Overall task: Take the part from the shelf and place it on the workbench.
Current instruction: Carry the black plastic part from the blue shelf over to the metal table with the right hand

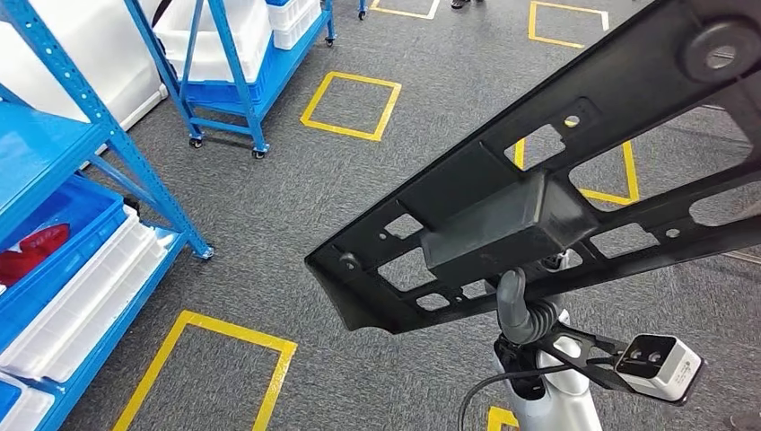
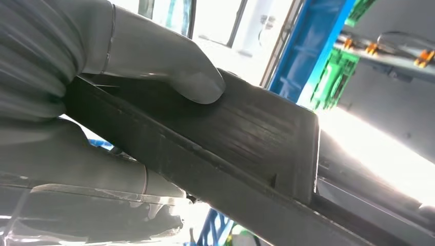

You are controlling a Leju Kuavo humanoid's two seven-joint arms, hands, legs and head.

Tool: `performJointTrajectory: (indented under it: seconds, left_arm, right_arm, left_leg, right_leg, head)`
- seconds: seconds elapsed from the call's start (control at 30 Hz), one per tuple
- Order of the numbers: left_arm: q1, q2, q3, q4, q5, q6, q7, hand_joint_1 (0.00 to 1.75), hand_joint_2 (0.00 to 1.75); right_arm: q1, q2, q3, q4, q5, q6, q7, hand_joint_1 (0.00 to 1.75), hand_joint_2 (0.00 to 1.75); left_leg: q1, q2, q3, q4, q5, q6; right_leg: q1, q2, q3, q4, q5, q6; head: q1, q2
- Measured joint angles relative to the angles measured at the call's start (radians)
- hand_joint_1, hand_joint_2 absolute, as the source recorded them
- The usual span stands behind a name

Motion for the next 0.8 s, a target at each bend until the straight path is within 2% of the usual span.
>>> performJointTrajectory:
  seconds: [0.07, 0.1, 0.13, 0.2, 0.23, 0.27, 0.3, 0.33, 0.37, 0.4, 0.43, 0.47, 0.5, 0.57, 0.6, 0.63, 0.67, 0.7, 0.73, 0.77, 0.8]
  left_arm:
    - [-0.002, 0.0, -0.002, 0.0, -0.003, -0.007, -0.002, 0.0, 1.75]
    - [-0.003, 0.0, -0.003, 0.0, -0.004, -0.011, -0.004, 0.0, 1.75]
    - [-0.004, 0.0, -0.005, 0.0, -0.007, -0.014, -0.005, 0.0, 1.75]
    - [-0.002, 0.001, -0.007, 0.0, -0.011, -0.019, -0.008, 0.0, 1.75]
    - [0.0, 0.001, -0.008, 0.0, -0.012, -0.021, -0.008, 0.0, 1.75]
    - [0.003, 0.001, -0.009, 0.0, -0.013, -0.023, -0.008, 0.0, 1.75]
    - [0.004, 0.001, -0.01, 0.0, -0.013, -0.025, -0.008, 0.0, 1.75]
    - [0.004, 0.002, -0.012, 0.0, -0.014, -0.026, -0.008, 0.0, 1.75]
    - [0.004, 0.003, -0.014, 0.0, -0.014, -0.027, -0.007, 0.0, 1.75]
    - [0.003, 0.004, -0.016, 0.0, -0.014, -0.028, -0.007, 0.0, 1.75]
    - [0.002, 0.004, -0.017, 0.0, -0.014, -0.029, -0.006, 0.0, 1.75]
    - [0.002, 0.004, -0.018, 0.0, -0.014, -0.029, -0.005, 0.0, 1.75]
    - [0.002, 0.004, -0.019, 0.0, -0.014, -0.029, -0.004, 0.0, 1.75]
    - [0.0, 0.004, -0.021, 0.0, -0.014, -0.031, -0.003, 0.0, 1.75]
    - [-0.001, 0.005, -0.022, 0.0, -0.014, -0.033, -0.004, 0.0, 1.75]
    - [-0.003, 0.005, -0.023, 0.0, -0.014, -0.035, -0.005, 0.0, 1.75]
    - [-0.004, 0.005, -0.023, 0.0, -0.013, -0.037, -0.007, 0.0, 1.75]
    - [-0.004, 0.006, -0.023, 0.0, -0.013, -0.038, -0.008, 0.0, 1.75]
    - [-0.003, 0.006, -0.023, 0.0, -0.013, -0.039, -0.009, 0.0, 1.75]
    - [-0.002, 0.006, -0.023, 0.0, -0.013, -0.039, -0.009, 0.0, 1.75]
    - [-0.001, 0.007, -0.023, 0.0, -0.013, -0.039, -0.009, 0.0, 1.75]
  right_arm:
    - [-0.001, -0.004, -0.001, 0.002, 0.0, -0.004, 0.0, 1.75, 1.75]
    - [-0.002, -0.006, -0.002, 0.003, 0.0, -0.007, 0.0, 1.75, 1.75]
    - [-0.003, -0.007, -0.002, 0.004, 0.0, -0.01, 0.0, 1.75, 1.75]
    - [-0.006, -0.009, -0.002, 0.008, 0.0, -0.013, 0.0, 1.75, 1.75]
    - [-0.006, -0.01, -0.002, 0.01, 0.0, -0.014, 0.0, 1.75, 1.75]
    - [-0.005, -0.011, -0.002, 0.012, 0.001, -0.014, 0.0, 1.75, 1.75]
    - [-0.005, -0.012, -0.002, 0.014, 0.001, -0.014, 0.0, 1.75, 1.75]
    - [-0.005, -0.013, -0.003, 0.016, 0.001, -0.014, 0.0, 1.75, 1.75]
    - [-0.005, -0.014, -0.003, 0.017, 0.0, -0.014, 0.0, 1.75, 1.75]
    - [-0.006, -0.015, -0.003, 0.018, -0.001, -0.014, 0.0, 1.75, 1.75]
    - [-0.007, -0.016, -0.003, 0.019, -0.001, -0.014, 0.0, 1.75, 1.75]
    - [-0.009, -0.017, -0.003, 0.02, -0.002, -0.014, 0.0, 1.75, 1.75]
    - [-0.01, -0.018, -0.003, 0.021, -0.002, -0.014, 0.0, 1.75, 1.75]
    - [-0.011, -0.021, -0.003, 0.022, -0.004, -0.013, 0.0, 1.75, 1.75]
    - [-0.012, -0.023, -0.004, 0.022, -0.005, -0.013, 0.0, 1.75, 1.75]
    - [-0.014, -0.026, -0.004, 0.022, -0.007, -0.013, 0.0, 1.75, 1.75]
    - [-0.018, -0.028, -0.004, 0.023, -0.01, -0.012, 0.0, 1.75, 1.75]
    - [-0.02, -0.03, -0.004, 0.024, -0.012, -0.012, 0.0, 1.75, 1.75]
    - [-0.023, -0.031, -0.004, 0.026, -0.013, -0.011, 0.0, 1.75, 1.75]
    - [-0.023, -0.032, -0.004, 0.029, -0.014, -0.011, 0.0, 1.75, 1.75]
    - [-0.023, -0.033, -0.004, 0.031, -0.015, -0.01, 0.0, 1.75, 1.75]
  left_leg:
    - [0.001, 0.013, 0.006, -0.003, -0.005, -0.01]
    - [0.002, 0.0, 0.005, 0.005, -0.013, -0.015]
    - [0.003, -0.024, -0.005, 0.031, -0.031, -0.019]
    - [0.006, -0.08, -0.059, 0.146, -0.088, -0.024]
    - [0.007, -0.091, -0.095, 0.215, -0.114, -0.026]
    - [0.007, -0.095, -0.125, 0.266, -0.126, -0.028]
    - [0.007, -0.096, -0.139, 0.281, -0.117, -0.029]
    - [0.007, -0.098, -0.133, 0.255, -0.087, -0.03]
    - [0.008, -0.105, -0.111, 0.194, -0.044, -0.029]
    - [0.011, -0.128, -0.082, 0.125, -0.008, -0.027]
    - [0.014, -0.153, -0.058, 0.065, 0.016, -0.024]
    - [0.015, -0.174, -0.043, 0.028, 0.027, -0.021]
    - [0.014, -0.186, -0.038, 0.015, 0.025, -0.017]
    - [0.013, -0.168, -0.035, 0.007, 0.028, -0.006]
    - [0.014, -0.156, -0.031, 0.0, 0.031, 0.001]
    - [0.016, -0.143, -0.026, -0.007, 0.034, 0.007]
    - [0.017, -0.129, -0.022, -0.014, 0.036, 0.012]
    - [0.014, -0.115, -0.02, -0.016, 0.036, 0.016]
    - [0.012, -0.101, -0.019, -0.017, 0.035, 0.018]
    - [0.01, -0.086, -0.018, -0.016, 0.033, 0.019]
    - [0.009, -0.072, -0.018, -0.016, 0.031, 0.019]
  right_leg:
    - [-0.002, 0.024, 0.001, -0.007, 0.004, -0.01]
    - [-0.006, 0.035, 0.005, -0.014, 0.008, -0.016]
    - [-0.009, 0.046, 0.009, -0.021, 0.011, -0.022]
    - [-0.011, 0.07, 0.013, -0.027, 0.013, -0.03]
    - [-0.009, 0.083, 0.013, -0.026, 0.013, -0.032]
    - [-0.009, 0.097, 0.014, -0.025, 0.012, -0.032]
    - [-0.008, 0.112, 0.014, -0.023, 0.011, -0.032]
    - [-0.008, 0.128, 0.015, -0.02, 0.01, -0.031]
    - [-0.009, 0.143, 0.017, -0.016, 0.007, -0.029]
    - [-0.011, 0.156, 0.017, -0.012, 0.005, -0.026]
    - [-0.012, 0.168, 0.014, -0.006, 0.002, -0.022]
    - [-0.014, 0.179, 0.01, -0.002, 0.001, -0.016]
    - [-0.016, 0.191, 0.005, -0.001, 0.003, -0.01]
    - [-0.019, 0.214, -0.001, -0.004, 0.007, 0.004]
    - [-0.018, 0.21, -0.004, -0.001, 0.005, 0.01]
    - [-0.016, 0.189, -0.012, 0.016, -0.006, 0.014]
    - [-0.014, 0.157, -0.031, 0.055, -0.028, 0.018]
    - [-0.015, 0.121, -0.061, 0.113, -0.056, 0.022]
    - [-0.018, 0.096, -0.095, 0.178, -0.084, 0.026]
    - [-0.023, 0.084, -0.125, 0.233, -0.102, 0.03]
    - [-0.027, 0.078, -0.141, 0.26, -0.104, 0.033]
  head:
    - [0.0, 0.0]
    - [0.0, 0.0]
    - [0.0, 0.0]
    - [0.0, 0.0]
    - [0.0, 0.0]
    - [0.0, 0.0]
    - [0.0, 0.0]
    - [0.0, 0.0]
    - [0.0, 0.0]
    - [0.0, 0.0]
    - [0.0, 0.0]
    - [0.0, 0.0]
    - [0.0, 0.0]
    - [0.0, 0.0]
    - [0.0, 0.0]
    - [0.0, 0.0]
    - [0.0, 0.0]
    - [0.0, 0.0]
    - [0.0, 0.0]
    - [0.0, 0.0]
    - [0.0, 0.0]
